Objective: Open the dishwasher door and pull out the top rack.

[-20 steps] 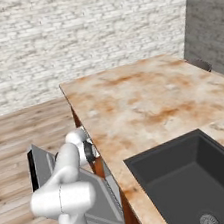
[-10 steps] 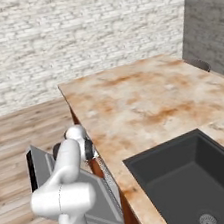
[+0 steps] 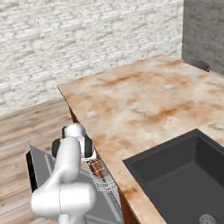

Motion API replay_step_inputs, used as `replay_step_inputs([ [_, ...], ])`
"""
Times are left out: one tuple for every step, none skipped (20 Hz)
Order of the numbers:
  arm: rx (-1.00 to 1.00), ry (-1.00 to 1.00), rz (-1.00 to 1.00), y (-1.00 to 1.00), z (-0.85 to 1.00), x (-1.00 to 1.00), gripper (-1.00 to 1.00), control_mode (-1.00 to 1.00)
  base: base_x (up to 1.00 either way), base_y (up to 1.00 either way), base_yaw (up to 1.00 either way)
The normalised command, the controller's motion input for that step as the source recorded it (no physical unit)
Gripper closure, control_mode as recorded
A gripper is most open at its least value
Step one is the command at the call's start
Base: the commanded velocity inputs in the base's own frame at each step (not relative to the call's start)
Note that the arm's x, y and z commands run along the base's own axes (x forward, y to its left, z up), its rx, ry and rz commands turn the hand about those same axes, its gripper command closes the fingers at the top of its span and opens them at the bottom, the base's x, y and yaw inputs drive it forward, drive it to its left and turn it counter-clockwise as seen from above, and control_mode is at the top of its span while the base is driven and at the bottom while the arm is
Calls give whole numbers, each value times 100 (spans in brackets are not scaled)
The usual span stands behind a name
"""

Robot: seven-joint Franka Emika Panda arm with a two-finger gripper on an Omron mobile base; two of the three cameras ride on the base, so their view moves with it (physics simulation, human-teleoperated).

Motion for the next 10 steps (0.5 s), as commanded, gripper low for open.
replay_step_inputs([
  [33,0,0,66,-20,-58,-100,-100,0,0,0],
  [31,0,0,61,-16,-57,-100,-100,0,0,0],
  [28,0,0,61,-14,-56,-100,-100,0,0,0],
  [24,0,0,62,-7,-60,-100,-100,0,0,0],
  [21,0,0,54,-1,-54,-100,-100,0,0,0],
  [16,0,0,51,0,-54,-100,-100,0,0,0],
  [11,0,0,50,0,-59,-100,-100,0,0,0],
  [6,0,0,46,0,-61,-100,-100,0,0,0],
  [3,0,0,43,0,-56,-100,-100,0,0,0],
  [0,0,0,37,0,-55,-100,-100,0,0,0],
])
